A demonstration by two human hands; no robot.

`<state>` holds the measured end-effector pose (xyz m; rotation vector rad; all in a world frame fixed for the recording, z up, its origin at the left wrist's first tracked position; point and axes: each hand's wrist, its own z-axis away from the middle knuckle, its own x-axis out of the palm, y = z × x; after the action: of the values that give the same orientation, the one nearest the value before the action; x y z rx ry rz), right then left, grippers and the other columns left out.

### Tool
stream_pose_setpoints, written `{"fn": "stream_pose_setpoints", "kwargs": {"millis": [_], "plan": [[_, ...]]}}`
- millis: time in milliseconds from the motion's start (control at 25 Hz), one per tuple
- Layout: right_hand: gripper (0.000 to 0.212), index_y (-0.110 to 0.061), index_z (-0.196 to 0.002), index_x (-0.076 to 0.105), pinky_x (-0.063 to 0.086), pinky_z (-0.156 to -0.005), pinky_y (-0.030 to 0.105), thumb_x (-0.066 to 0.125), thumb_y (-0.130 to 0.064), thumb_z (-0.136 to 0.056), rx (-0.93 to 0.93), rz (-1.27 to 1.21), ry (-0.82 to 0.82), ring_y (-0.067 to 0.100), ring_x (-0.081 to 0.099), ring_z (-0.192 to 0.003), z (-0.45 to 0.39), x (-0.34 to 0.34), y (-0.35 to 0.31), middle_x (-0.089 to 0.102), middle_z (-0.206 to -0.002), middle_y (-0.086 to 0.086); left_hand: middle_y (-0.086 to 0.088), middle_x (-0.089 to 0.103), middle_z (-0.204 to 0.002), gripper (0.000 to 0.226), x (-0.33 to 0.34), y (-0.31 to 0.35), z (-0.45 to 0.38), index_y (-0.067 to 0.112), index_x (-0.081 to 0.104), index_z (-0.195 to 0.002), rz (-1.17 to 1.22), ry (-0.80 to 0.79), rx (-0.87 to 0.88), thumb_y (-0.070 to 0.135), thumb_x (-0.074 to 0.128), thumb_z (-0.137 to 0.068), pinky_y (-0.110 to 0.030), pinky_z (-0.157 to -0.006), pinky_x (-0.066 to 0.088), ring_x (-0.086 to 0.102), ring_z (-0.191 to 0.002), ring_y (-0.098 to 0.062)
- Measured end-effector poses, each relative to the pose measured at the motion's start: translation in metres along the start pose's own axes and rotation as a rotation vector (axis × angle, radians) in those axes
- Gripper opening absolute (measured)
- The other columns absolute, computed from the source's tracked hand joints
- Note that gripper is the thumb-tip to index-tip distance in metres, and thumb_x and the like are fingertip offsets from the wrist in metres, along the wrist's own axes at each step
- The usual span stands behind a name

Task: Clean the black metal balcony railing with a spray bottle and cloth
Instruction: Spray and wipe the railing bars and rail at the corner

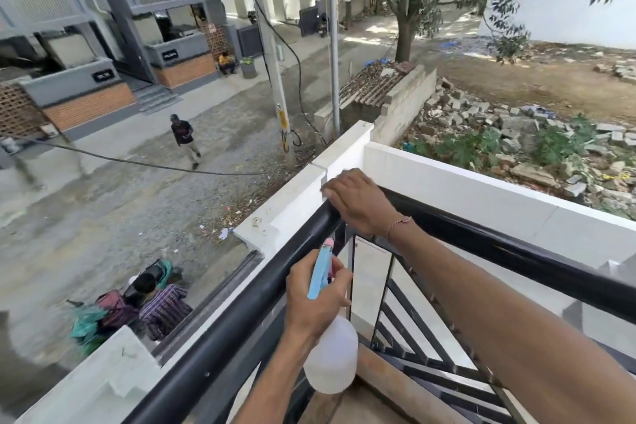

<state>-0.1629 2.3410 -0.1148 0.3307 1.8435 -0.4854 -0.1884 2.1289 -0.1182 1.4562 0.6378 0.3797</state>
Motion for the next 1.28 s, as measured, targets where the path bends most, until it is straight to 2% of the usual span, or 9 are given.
{"fn": "stream_pose_setpoints", "kwargs": {"millis": [160, 360, 480, 720, 880, 960, 1120, 1200, 1280], "plan": [[0.034, -0.02, -0.12, 0.063, 0.034, -0.107, 0.04, 0.032, -0.031, -0.109, -0.356, -0.185, 0.111, 0.017, 0.052, -0.114, 0.044, 0.023, -0.07, 0.063, -0.119, -0.006, 0.004, 0.05, -0.062, 0.017, -0.015, 0.004, 0.028, 0.017, 0.059, -0.072, 0.003, 0.047, -0.02, 0.016, 0.07, -0.086, -0.044, -0.056, 0.061, 0.051, -0.058, -0.011], [0.042, -0.022, -0.149, 0.043, 0.018, -0.124, 0.039, 0.033, -0.034, -0.11, -0.51, -0.102, 0.07, 0.017, 0.038, -0.141, 0.062, 0.023, -0.073, 0.05, -0.147, -0.003, 0.002, 0.056, -0.067, 0.012, -0.037, 0.008, 0.072, 0.015, 0.065, -0.078, -0.059, 0.054, -0.037, 0.011, 0.073, -0.085, -0.037, -0.054, 0.06, 0.056, -0.06, -0.012], [0.045, -0.024, -0.15, 0.042, 0.017, -0.124, 0.037, 0.027, -0.039, -0.11, -0.528, 0.011, -0.006, 0.015, 0.038, -0.142, 0.053, 0.011, -0.058, 0.049, -0.149, -0.004, -0.004, 0.053, -0.064, 0.014, -0.033, 0.017, 0.068, 0.008, 0.063, -0.075, -0.059, 0.041, -0.018, 0.0, 0.069, -0.085, -0.045, -0.053, 0.06, 0.052, -0.056, -0.015], [0.048, -0.023, -0.154, 0.033, 0.03, -0.12, 0.039, 0.024, -0.04, -0.11, -0.092, 0.123, 0.043, 0.021, 0.037, -0.145, 0.041, -0.013, 0.026, 0.042, -0.156, 0.001, 0.001, 0.055, -0.065, 0.02, -0.008, 0.024, 0.052, 0.014, 0.064, -0.073, -0.045, 0.102, 0.017, 0.001, 0.07, -0.087, -0.041, -0.055, 0.062, 0.057, -0.06, -0.013], [0.043, -0.013, -0.146, 0.046, 0.031, -0.117, 0.038, 0.034, -0.031, -0.109, 0.067, 0.086, 0.092, 0.026, 0.044, -0.138, 0.07, -0.018, 0.03, 0.051, -0.148, 0.006, 0.005, 0.058, -0.068, 0.017, 0.016, 0.007, 0.047, 0.014, 0.065, -0.075, -0.038, 0.141, -0.059, 0.007, 0.073, -0.088, -0.037, -0.057, 0.062, 0.062, -0.066, -0.014], [0.037, -0.015, -0.135, 0.056, 0.039, -0.11, 0.035, 0.034, -0.032, -0.11, 0.116, -0.123, 0.143, 0.022, 0.049, -0.13, 0.104, -0.022, 0.016, 0.06, -0.135, 0.003, 0.004, 0.058, -0.067, 0.021, 0.028, -0.006, 0.043, 0.015, 0.061, -0.071, -0.048, 0.163, -0.129, 0.009, 0.073, -0.088, -0.038, -0.057, 0.062, 0.061, -0.064, -0.014], [0.028, -0.028, -0.104, 0.059, 0.046, -0.062, 0.014, 0.033, -0.035, -0.109, 0.475, -0.724, 0.164, 0.007, 0.06, -0.083, 0.181, -0.037, 0.0, 0.063, -0.093, -0.008, 0.003, 0.051, -0.057, 0.03, 0.055, -0.026, 0.033, 0.017, 0.055, -0.065, -0.093, 0.235, -0.244, 0.014, 0.073, -0.088, -0.026, -0.048, 0.052, 0.052, -0.05, -0.01], [0.029, -0.032, -0.094, 0.056, 0.051, -0.065, 0.019, 0.033, -0.039, -0.108, 0.719, -0.955, 0.102, 0.009, 0.059, -0.086, 0.211, -0.031, 0.003, 0.061, -0.095, -0.008, 0.006, 0.049, -0.054, 0.034, 0.067, -0.031, 0.03, 0.021, 0.054, -0.062, -0.103, 0.29, -0.264, 0.016, 0.074, -0.088, -0.025, -0.048, 0.049, 0.051, -0.044, -0.008], [0.032, -0.028, -0.094, 0.057, 0.059, -0.077, 0.036, 0.033, -0.045, -0.107, 0.904, -1.076, 0.035, 0.017, 0.062, -0.094, 0.232, -0.018, 0.012, 0.063, -0.104, 0.001, 0.006, 0.052, -0.056, 0.032, 0.076, -0.032, 0.03, 0.021, 0.056, -0.063, -0.108, 0.326, -0.256, 0.018, 0.076, -0.088, -0.029, -0.054, 0.057, 0.054, -0.045, -0.004]]}}
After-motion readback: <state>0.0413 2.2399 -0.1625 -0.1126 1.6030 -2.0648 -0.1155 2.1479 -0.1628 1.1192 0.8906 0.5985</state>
